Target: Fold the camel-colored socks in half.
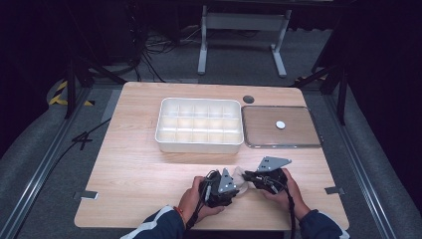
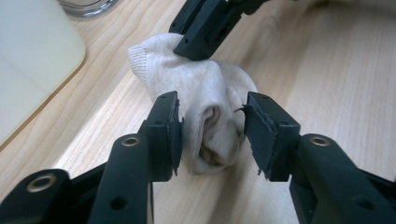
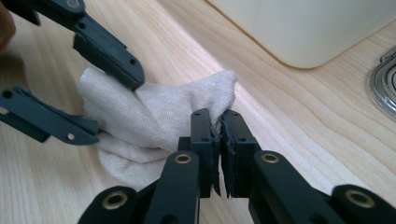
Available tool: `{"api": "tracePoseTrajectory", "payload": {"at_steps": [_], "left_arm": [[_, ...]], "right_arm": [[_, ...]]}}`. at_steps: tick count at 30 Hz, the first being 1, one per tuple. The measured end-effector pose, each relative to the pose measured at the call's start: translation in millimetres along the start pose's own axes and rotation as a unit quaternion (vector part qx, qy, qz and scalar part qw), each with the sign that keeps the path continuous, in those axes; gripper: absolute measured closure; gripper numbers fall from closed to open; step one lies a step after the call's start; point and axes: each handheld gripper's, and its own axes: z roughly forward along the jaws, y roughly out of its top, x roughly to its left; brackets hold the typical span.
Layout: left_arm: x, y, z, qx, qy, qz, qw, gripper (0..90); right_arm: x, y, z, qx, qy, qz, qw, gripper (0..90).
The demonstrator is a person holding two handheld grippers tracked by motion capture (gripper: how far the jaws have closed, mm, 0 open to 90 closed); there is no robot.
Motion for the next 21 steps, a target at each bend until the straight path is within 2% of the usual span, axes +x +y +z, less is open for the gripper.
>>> {"api": "tracePoseTrajectory", "payload": {"at_steps": [1,3,4,6,7,9,10,12,16,18,21], "left_arm": [[0.0,0.0,0.0,0.000,0.000,0.000,1.0000,62.2],[-5.3,-0.7,-1.1,-0.001,0.005,0.025,0.9997,63.8],[-8.3,-0.5,-2.9,0.001,0.014,0.040,0.9991,68.2],[-15.2,0.9,-7.3,-0.008,0.018,0.062,0.9979,71.3],[-16.3,1.7,-8.7,-0.013,0.015,0.069,0.9974,71.8],[-18.7,1.9,-9.5,-0.017,0.007,0.067,0.9976,74.1],[-19.9,2.4,-10.1,-0.017,0.005,0.080,0.9966,76.4],[-23.4,1.5,-7.4,-0.010,-0.001,0.099,0.9950,82.5],[-28.2,0.1,-0.2,0.003,-0.011,0.113,0.9935,84.1],[-28.8,0.4,0.9,0.006,-0.015,0.118,0.9928,84.5],[-29.3,1.0,1.9,0.009,-0.016,0.124,0.9921,84.8]], "right_arm": [[0.0,0.0,0.0,0.000,0.000,0.000,1.0000,85.0],[2.0,-1.2,-1.9,0.001,0.001,-0.003,1.0000,85.0],[2.6,-2.2,-3.3,0.002,0.001,-0.003,1.0000,85.1],[4.8,-5.1,-5.3,0.002,-0.003,-0.004,1.0000,85.6],[5.7,-6.6,-5.4,0.001,-0.007,-0.003,1.0000,85.8],[6.5,-8.0,-4.9,0.002,-0.009,-0.002,1.0000,85.9],[6.8,-8.9,-4.5,0.003,-0.010,-0.006,0.9999,86.0],[7.8,-8.6,-4.3,0.004,-0.011,-0.006,0.9999,86.1],[8.6,-8.7,-5.0,0.004,-0.013,-0.007,0.9999,85.7],[7.8,-7.3,-8.8,-0.004,-0.011,0.006,0.9999,77.2],[6.1,1.5,-18.1,-0.035,-0.009,0.023,0.9991,57.8]]}}
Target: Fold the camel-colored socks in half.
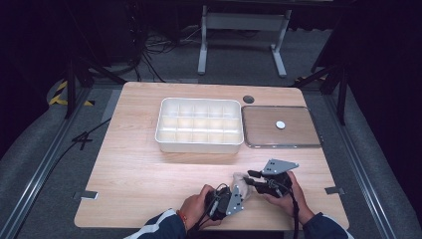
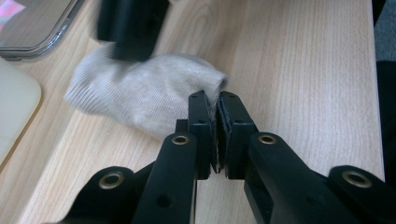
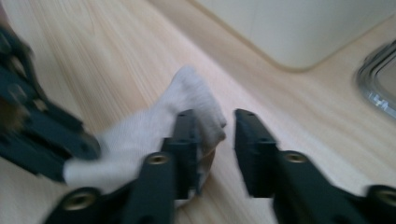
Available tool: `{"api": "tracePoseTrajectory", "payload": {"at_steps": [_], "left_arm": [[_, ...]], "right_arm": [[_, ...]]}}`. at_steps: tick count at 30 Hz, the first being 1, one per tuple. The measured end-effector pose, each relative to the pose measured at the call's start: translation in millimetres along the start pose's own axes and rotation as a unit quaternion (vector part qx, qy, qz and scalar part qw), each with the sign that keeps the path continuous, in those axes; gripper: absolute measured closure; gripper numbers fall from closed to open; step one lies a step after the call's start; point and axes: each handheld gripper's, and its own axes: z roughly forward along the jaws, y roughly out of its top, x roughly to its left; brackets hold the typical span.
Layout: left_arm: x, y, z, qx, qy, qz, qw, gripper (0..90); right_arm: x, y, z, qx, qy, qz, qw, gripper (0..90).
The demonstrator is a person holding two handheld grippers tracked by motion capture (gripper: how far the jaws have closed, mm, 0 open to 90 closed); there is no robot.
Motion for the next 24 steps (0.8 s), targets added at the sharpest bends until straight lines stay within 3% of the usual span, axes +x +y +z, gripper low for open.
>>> {"api": "tracePoseTrajectory", "payload": {"at_steps": [1,3,5,7,10,11,17,19,21,24], "left_arm": [[0.1,0.1,0.4,0.000,-0.003,-0.001,1.0000,84.8],[0.7,0.6,1.0,-0.001,-0.007,0.000,1.0000,84.9],[0.9,0.8,0.8,0.002,-0.005,0.001,1.0000,84.9],[2.6,0.6,1.3,0.002,-0.007,0.001,1.0000,84.9],[2.3,0.3,1.2,0.004,-0.006,0.001,1.0000,84.9],[2.1,0.4,1.3,0.004,-0.005,0.005,1.0000,84.9],[2.4,-0.5,0.6,0.008,-0.003,0.000,1.0000,84.8],[4.4,-1.6,-0.6,0.009,-0.006,-0.001,0.9999,84.1],[8.9,-2.6,-2.9,0.002,-0.019,-0.015,0.9997,81.7],[17.5,-4.1,-8.7,-0.017,-0.045,-0.040,0.9980,77.8]], "right_arm": [[0.7,5.3,-2.1,-0.008,0.002,0.008,0.9999,52.4],[2.8,9.7,-1.7,-0.012,0.013,0.007,0.9998,50.3],[7.0,13.0,6.7,0.006,0.016,-0.004,0.9998,49.3],[7.2,12.6,13.0,0.023,0.023,-0.002,0.9995,53.1],[6.5,8.3,14.9,0.040,0.039,-0.008,0.9984,78.8],[5.9,7.1,11.5,0.046,0.028,-0.012,0.9985,84.7],[-5.0,-14.0,1.2,0.046,0.033,0.012,0.9983,86.1],[-4.3,-17.2,-0.5,0.055,0.020,0.005,0.9983,86.3],[-5.4,-22.6,-1.6,0.043,0.023,0.013,0.9987,86.3],[-2.4,-21.5,-1.3,0.044,0.014,0.003,0.9989,86.3]]}}
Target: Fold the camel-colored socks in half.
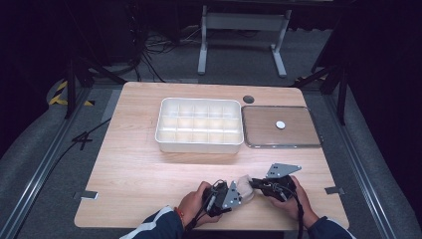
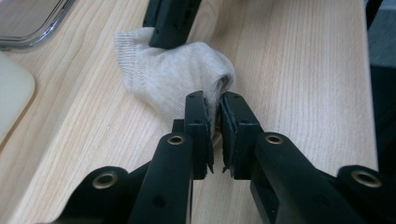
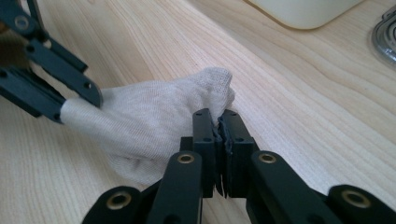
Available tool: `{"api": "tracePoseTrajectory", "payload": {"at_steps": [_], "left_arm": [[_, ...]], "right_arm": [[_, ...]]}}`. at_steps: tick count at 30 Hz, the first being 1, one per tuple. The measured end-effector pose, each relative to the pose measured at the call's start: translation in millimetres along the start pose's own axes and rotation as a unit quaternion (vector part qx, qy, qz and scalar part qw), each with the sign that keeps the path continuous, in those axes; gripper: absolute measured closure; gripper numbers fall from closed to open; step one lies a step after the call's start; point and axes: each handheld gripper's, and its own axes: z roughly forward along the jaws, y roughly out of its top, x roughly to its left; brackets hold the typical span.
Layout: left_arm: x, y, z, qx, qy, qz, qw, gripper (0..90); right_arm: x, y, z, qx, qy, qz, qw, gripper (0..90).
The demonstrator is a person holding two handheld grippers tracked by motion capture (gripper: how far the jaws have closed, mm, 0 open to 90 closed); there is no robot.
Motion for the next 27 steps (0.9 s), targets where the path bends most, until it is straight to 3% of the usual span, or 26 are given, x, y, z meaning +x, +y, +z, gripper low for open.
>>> {"api": "tracePoseTrajectory", "payload": {"at_steps": [1,3,5,6,8,10,11,12,16,19,21,25,27], "left_arm": [[2.8,-0.2,-2.7,-0.012,-0.009,-0.008,0.9999,73.5],[9.5,-1.7,-9.9,-0.044,-0.027,-0.039,0.9979,64.2],[18.1,-3.4,-17.0,-0.089,-0.046,-0.089,0.9910,65.6],[21.5,-2.7,-18.3,-0.101,-0.042,-0.106,0.9884,68.3],[24.8,-0.3,-17.5,-0.101,-0.027,-0.115,0.9878,72.9],[24.6,2.2,-11.7,-0.095,-0.031,-0.108,0.9891,77.7],[21.5,3.7,-6.3,-0.092,-0.036,-0.098,0.9903,78.7],[17.9,5.5,-2.3,-0.074,-0.040,-0.086,0.9927,79.6],[5.0,9.9,12.8,-0.053,-0.053,-0.053,0.9958,82.5],[-0.2,7.3,19.2,-0.042,-0.051,-0.042,0.9969,84.2],[-3.1,7.8,20.4,-0.035,-0.044,-0.031,0.9979,84.5],[-11.6,10.3,24.4,-0.029,-0.012,-0.001,0.9995,85.3],[-12.0,9.7,25.5,-0.033,-0.013,-0.005,0.9994,85.4]], "right_arm": [[0.6,-0.2,0.7,0.000,-0.005,-0.006,1.0000,86.4],[0.4,-1.9,1.0,-0.002,0.000,0.007,1.0000,86.3],[-1.0,-3.3,0.7,-0.006,-0.001,0.016,0.9999,86.3],[-0.1,-3.7,0.5,-0.006,-0.002,0.015,0.9999,86.3],[1.8,-3.9,0.6,-0.007,-0.009,0.002,0.9999,86.3],[3.5,-4.1,1.4,-0.011,-0.010,-0.010,0.9998,86.3],[4.4,-4.0,1.8,-0.011,-0.011,-0.014,0.9998,86.3],[6.0,-3.5,2.2,-0.010,-0.013,-0.020,0.9997,86.3],[9.4,-2.5,3.5,-0.007,-0.019,-0.032,0.9993,86.3],[9.9,-2.2,2.9,-0.006,-0.026,-0.042,0.9988,86.3],[8.3,-2.4,2.0,-0.005,-0.023,-0.033,0.9992,86.2],[5.3,-2.3,0.2,-0.003,-0.026,-0.021,0.9995,85.6],[4.4,-1.2,-2.8,-0.001,-0.030,-0.020,0.9994,84.7]]}}
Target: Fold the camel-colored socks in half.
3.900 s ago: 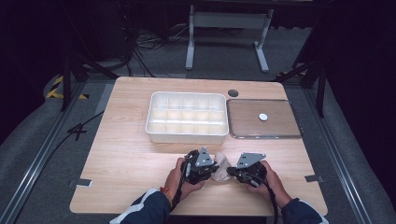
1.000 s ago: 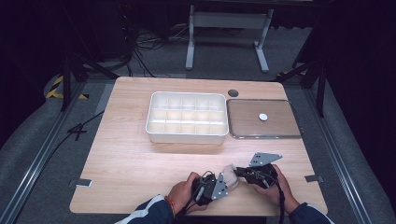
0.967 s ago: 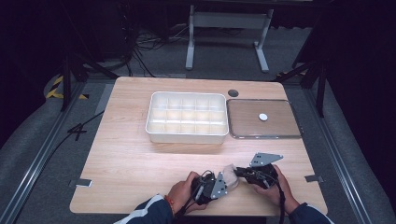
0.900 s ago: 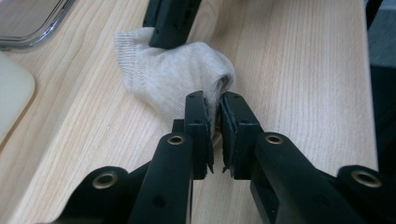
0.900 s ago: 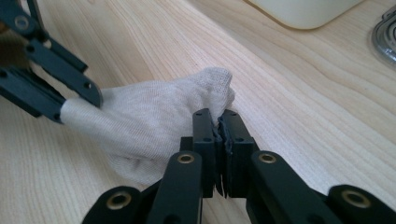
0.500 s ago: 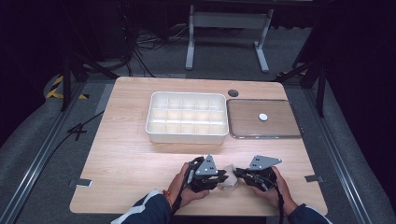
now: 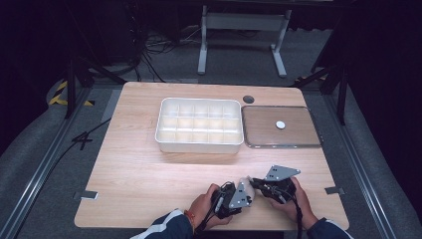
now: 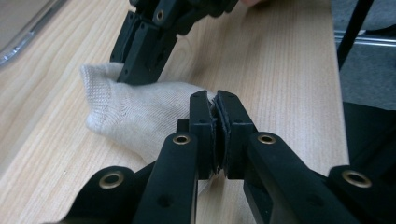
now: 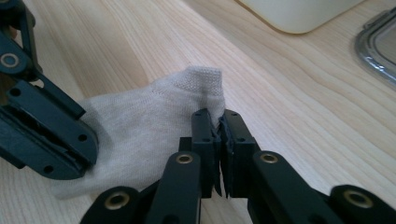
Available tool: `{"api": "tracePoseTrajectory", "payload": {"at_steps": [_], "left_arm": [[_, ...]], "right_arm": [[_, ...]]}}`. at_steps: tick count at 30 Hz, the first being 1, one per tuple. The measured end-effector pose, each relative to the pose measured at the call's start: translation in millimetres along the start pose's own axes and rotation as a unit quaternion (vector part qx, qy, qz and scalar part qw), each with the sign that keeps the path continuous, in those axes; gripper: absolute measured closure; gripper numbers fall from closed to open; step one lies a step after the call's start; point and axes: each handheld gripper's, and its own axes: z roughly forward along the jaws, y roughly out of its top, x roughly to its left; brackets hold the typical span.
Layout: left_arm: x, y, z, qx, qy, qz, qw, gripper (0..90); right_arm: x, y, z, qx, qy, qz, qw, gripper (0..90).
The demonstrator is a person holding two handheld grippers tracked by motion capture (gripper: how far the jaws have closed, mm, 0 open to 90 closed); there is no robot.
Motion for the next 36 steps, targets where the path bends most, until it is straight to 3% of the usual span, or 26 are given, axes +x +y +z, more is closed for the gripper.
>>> {"api": "tracePoseTrajectory", "payload": {"at_steps": [2,4,6,10,12,15,17,20,23,27,31,32,34,35,36], "left_arm": [[0.7,-0.3,-0.1,0.001,-0.004,-0.001,1.0000,85.7],[-0.4,0.2,0.5,0.002,-0.003,0.002,1.0000,86.1],[-2.2,0.1,1.4,0.002,-0.005,-0.004,1.0000,86.3],[-4.3,-0.7,4.0,-0.001,-0.009,-0.004,1.0000,88.9],[-5.7,0.3,7.5,0.013,-0.015,0.012,0.9997,89.7],[-9.1,-0.5,9.4,0.016,-0.003,0.017,0.9997,89.8],[-2.6,-2.9,7.6,0.012,-0.016,-0.007,0.9998,89.7],[3.3,-6.2,5.6,0.007,-0.025,-0.020,0.9994,89.3],[8.5,-9.5,3.5,-0.002,-0.048,-0.026,0.9985,87.1],[11.0,-10.5,2.6,-0.004,-0.056,-0.027,0.9981,85.7],[14.0,-12.0,1.9,-0.007,-0.061,-0.040,0.9973,87.7],[14.0,-12.0,1.9,-0.007,-0.061,-0.040,0.9973,87.7],[16.3,-12.5,1.7,-0.006,-0.066,-0.041,0.9969,87.6],[17.8,-13.2,1.1,-0.006,-0.068,-0.044,0.9967,87.6],[17.8,-13.2,1.1,-0.006,-0.068,-0.044,0.9967,87.6]], "right_arm": [[-2.7,2.2,-6.6,-0.003,-0.011,0.008,0.9999,84.2],[-6.5,5.0,-13.1,-0.011,-0.039,0.019,0.9990,84.7],[-10.0,8.4,-19.0,-0.035,-0.029,0.038,0.9983,82.8],[0.8,21.0,-17.0,-0.058,-0.008,0.007,0.9982,77.8],[4.4,23.4,-12.1,-0.057,0.002,0.001,0.9984,77.6],[4.1,18.6,-3.4,-0.025,0.006,-0.006,0.9997,78.5],[1.3,14.0,1.2,-0.007,0.005,-0.009,0.9999,78.9],[0.9,12.6,3.4,-0.004,0.009,-0.008,0.9999,78.5],[0.7,17.1,-3.8,-0.036,0.008,-0.005,0.9993,72.2],[2.3,31.3,-15.3,-0.099,0.038,-0.003,0.9944,67.3],[7.5,40.8,-4.4,-0.085,0.075,-0.026,0.9932,62.1],[7.5,40.8,-4.4,-0.085,0.075,-0.026,0.9932,62.1],[8.2,42.5,8.9,-0.056,0.092,-0.037,0.9935,61.0],[7.0,42.9,18.8,-0.037,0.090,-0.033,0.9947,66.9],[7.0,42.9,18.8,-0.037,0.090,-0.033,0.9947,66.9]]}}
